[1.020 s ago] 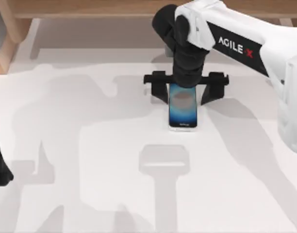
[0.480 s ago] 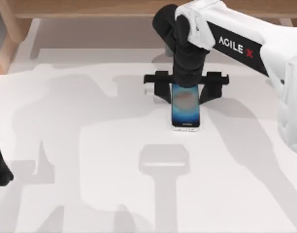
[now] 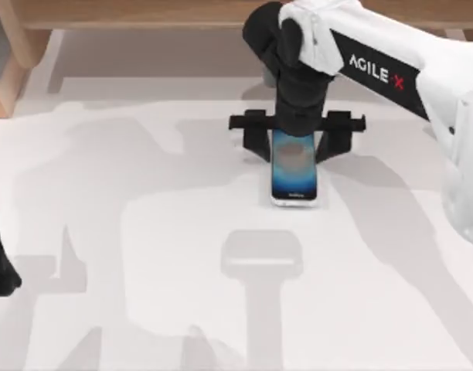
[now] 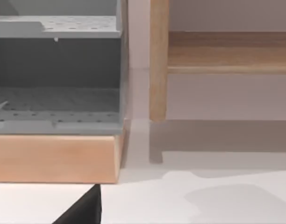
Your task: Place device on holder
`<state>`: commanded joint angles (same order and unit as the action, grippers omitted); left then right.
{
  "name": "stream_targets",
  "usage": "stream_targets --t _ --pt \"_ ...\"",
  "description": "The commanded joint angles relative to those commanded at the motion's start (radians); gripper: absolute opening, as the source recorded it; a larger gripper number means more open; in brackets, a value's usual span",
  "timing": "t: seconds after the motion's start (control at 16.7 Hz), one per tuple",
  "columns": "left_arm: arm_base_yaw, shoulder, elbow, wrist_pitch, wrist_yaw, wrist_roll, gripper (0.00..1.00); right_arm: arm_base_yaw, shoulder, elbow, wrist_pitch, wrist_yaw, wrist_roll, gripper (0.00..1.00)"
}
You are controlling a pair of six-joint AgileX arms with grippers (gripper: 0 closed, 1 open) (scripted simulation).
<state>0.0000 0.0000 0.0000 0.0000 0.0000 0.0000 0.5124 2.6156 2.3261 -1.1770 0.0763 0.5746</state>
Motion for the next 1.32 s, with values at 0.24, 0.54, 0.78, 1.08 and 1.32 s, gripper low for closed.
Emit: stream_targets --t 0.24,0.54,0.78,1.08,1.32 --pt "0.0 0.0 0.0 0.0 0.0 0.0 1.0 -0.001 -0.005 0.04 -0.044 0.0 0.0 0.0" --pt "0.0 0.0 0.0 0.0 0.0 0.0 1.0 0.002 -0.025 0.041 -0.032 -0.002 -0.004 0.0" --pt "0.0 0.0 0.0 0.0 0.0 0.0 1.0 0.004 -0.12 -0.028 0.033 -0.012 -0.041 0.0" --pt "0.0 0.0 0.0 0.0 0.0 0.0 1.0 -0.033 -0.282 -0.247 0.188 -0.03 -0.113 0.0" --pt "0.0 0.0 0.0 0.0 0.0 0.0 1.0 -0.094 -0.433 -0.49 0.359 -0.046 -0.184 0.0"
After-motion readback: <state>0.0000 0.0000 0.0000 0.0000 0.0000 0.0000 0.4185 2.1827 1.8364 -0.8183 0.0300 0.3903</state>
